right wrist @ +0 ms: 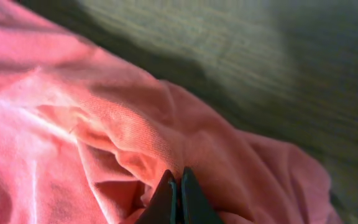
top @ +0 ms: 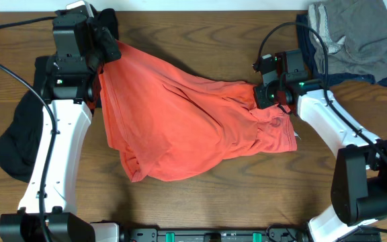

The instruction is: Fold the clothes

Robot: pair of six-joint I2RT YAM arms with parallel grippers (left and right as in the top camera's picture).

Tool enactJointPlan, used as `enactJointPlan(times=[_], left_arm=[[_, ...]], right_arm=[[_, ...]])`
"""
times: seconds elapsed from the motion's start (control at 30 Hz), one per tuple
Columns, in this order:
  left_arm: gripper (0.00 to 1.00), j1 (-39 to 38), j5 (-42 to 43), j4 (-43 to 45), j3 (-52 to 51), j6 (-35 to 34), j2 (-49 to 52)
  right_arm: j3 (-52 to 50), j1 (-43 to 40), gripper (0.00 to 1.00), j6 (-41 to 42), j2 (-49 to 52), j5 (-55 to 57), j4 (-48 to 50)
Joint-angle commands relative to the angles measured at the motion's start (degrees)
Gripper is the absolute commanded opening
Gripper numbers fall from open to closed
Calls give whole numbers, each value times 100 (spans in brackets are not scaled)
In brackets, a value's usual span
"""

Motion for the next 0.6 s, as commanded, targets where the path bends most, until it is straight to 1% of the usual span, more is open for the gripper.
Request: enactJointPlan(times=[0.0, 0.13, 0.27, 0.4, 0.57], left_arm=[[6, 11, -4, 4, 140, 57, -210], [6, 17, -50, 11, 140, 122, -439], [6, 101, -111, -9, 140, 142, -691], [6, 227, -111, -96, 140, 142, -898], [6, 367, -111, -155, 140, 144, -1021]], right_arm=[[715, -96, 1, -111, 2, 76, -79], [1777, -234, 1, -387, -20, 109, -673], [2520, -365, 1, -520, -20, 291, -1419], [2822, -540, 1, -518, -20, 358, -2151], [2844, -748, 1, -501, -22, 352, -3150]])
